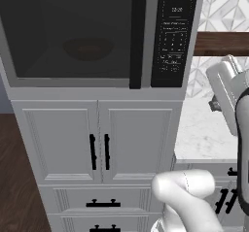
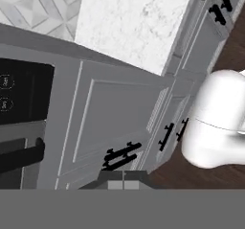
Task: Open the microwave, place the bowl with waffle inside the microwave, then close the microwave door and turn it on.
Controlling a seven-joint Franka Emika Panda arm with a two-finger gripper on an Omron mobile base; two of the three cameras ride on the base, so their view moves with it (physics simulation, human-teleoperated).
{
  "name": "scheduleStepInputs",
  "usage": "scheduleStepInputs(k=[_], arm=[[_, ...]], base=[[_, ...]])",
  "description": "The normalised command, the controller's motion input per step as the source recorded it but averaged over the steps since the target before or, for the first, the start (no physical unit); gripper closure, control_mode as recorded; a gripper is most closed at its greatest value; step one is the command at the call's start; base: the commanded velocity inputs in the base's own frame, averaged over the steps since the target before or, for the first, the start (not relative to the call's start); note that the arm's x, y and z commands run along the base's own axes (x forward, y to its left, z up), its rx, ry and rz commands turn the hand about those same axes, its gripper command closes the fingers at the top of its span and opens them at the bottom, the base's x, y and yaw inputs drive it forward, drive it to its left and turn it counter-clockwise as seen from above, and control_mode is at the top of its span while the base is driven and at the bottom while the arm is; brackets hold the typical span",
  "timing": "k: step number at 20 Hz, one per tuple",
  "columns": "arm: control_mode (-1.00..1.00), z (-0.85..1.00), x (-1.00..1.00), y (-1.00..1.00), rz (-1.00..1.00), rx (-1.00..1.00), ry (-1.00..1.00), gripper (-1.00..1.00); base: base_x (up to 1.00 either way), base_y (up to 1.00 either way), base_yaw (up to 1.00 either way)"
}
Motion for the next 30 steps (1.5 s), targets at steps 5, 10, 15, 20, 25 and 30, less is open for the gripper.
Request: scheduleStepInputs(k=[5,10,15,20,25,30], arm=[[-1.00,0.05,-0.12,-0.14,0.34,-0.01,-0.30,1.00],[-1.00,0.10,0.01,0.00,0.21,-0.03,-0.39,1.00],[-1.00,0.25,0.18,0.00,0.05,-0.01,-0.30,1.00],[-1.00,0.25,0.23,0.00,-0.08,0.00,-0.16,1.00],[-1.00,0.18,0.19,0.00,-0.04,0.00,-0.02,1.00],[-1.00,0.05,0.17,-0.04,0.00,0.00,0.00,1.00]], base=[[0.00,0.00,0.00],[0.00,0.00,0.00],[0.00,0.00,0.00],[0.00,0.00,0.00],[0.00,0.00,0.00],[0.00,0.00,0.00]])
